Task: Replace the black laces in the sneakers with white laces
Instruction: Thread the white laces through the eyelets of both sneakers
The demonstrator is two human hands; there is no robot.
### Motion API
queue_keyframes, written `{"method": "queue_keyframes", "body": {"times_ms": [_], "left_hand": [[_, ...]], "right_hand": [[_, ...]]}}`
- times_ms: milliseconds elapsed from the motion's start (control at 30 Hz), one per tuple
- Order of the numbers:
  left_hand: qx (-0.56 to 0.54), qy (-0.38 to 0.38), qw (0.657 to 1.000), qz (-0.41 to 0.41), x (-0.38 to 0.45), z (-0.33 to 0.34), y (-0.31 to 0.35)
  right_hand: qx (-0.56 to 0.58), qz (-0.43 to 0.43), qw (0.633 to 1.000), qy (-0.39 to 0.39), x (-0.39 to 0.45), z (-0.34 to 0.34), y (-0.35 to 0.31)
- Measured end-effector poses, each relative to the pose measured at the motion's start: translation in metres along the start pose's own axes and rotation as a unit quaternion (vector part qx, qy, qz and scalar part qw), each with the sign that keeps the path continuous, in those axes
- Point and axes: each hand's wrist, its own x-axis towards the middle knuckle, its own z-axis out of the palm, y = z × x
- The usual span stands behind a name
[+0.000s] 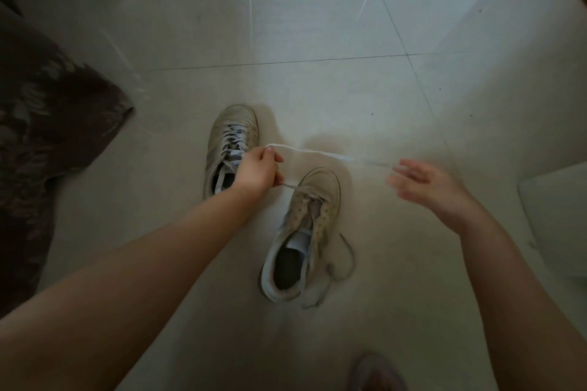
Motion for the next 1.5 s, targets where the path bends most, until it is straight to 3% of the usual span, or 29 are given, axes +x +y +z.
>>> {"method": "queue_keyframes", "body": {"times_ms": [67,133,200,300,333,400,500,600,700,833,900,1000,1067,1267,1367,1433,1500], "left_hand": [[-0.018,0.014,1.000,0.004,0.001,0.003,0.006],[0.004,0.028,0.999,0.020,0.002,0.006,0.011],[0.131,0.068,0.988,0.045,0.004,0.006,0.012],[0.373,0.094,0.911,0.146,-0.018,0.014,0.008],[0.408,0.070,0.886,0.207,-0.028,0.020,0.005],[0.424,-0.054,0.863,0.270,-0.046,0.035,0.002],[0.301,-0.254,0.897,0.199,-0.059,0.059,-0.002],[0.221,-0.243,0.930,0.164,-0.059,0.067,-0.007],[0.223,-0.248,0.930,0.152,-0.056,0.057,-0.013],[0.235,-0.268,0.921,0.158,-0.053,0.045,-0.013],[0.197,-0.250,0.936,0.154,-0.048,0.045,-0.007],[0.091,-0.217,0.962,0.139,-0.039,0.046,0.005],[0.059,-0.226,0.962,0.139,-0.036,0.044,0.012],[0.051,-0.228,0.963,0.135,-0.033,0.041,0.015],[0.097,-0.218,0.963,0.123,-0.031,0.040,0.014],[0.172,-0.212,0.955,0.120,-0.033,0.044,0.012],[0.321,-0.161,0.920,0.157,-0.035,0.046,0.006]], "right_hand": [[-0.157,0.004,0.988,0.000,0.003,0.000,0.021],[-0.362,-0.006,0.931,0.054,0.003,0.001,0.032],[-0.427,-0.032,0.900,0.082,0.003,0.002,0.034],[-0.311,-0.099,0.945,0.033,-0.002,0.013,0.021],[-0.249,-0.100,0.963,0.012,-0.005,0.021,0.013],[-0.117,-0.072,0.990,-0.036,-0.012,0.038,0.002],[0.010,-0.043,0.994,-0.104,-0.016,0.057,-0.009],[0.108,-0.037,0.988,-0.102,-0.016,0.063,-0.019],[0.225,-0.028,0.973,-0.030,-0.010,0.057,-0.023],[0.399,0.005,0.915,0.057,-0.001,0.049,-0.018],[0.368,0.008,0.929,0.032,-0.003,0.049,-0.011],[0.141,-0.004,0.983,-0.120,-0.016,0.059,0.003],[0.019,-0.025,0.983,-0.179,-0.022,0.068,0.007],[-0.038,-0.100,0.987,-0.121,-0.023,0.075,0.003],[-0.002,-0.096,0.991,-0.091,-0.023,0.077,0.010],[0.060,-0.060,0.993,-0.083,-0.022,0.082,0.017],[0.080,-0.030,0.995,-0.059,-0.021,0.086,0.024]]}}
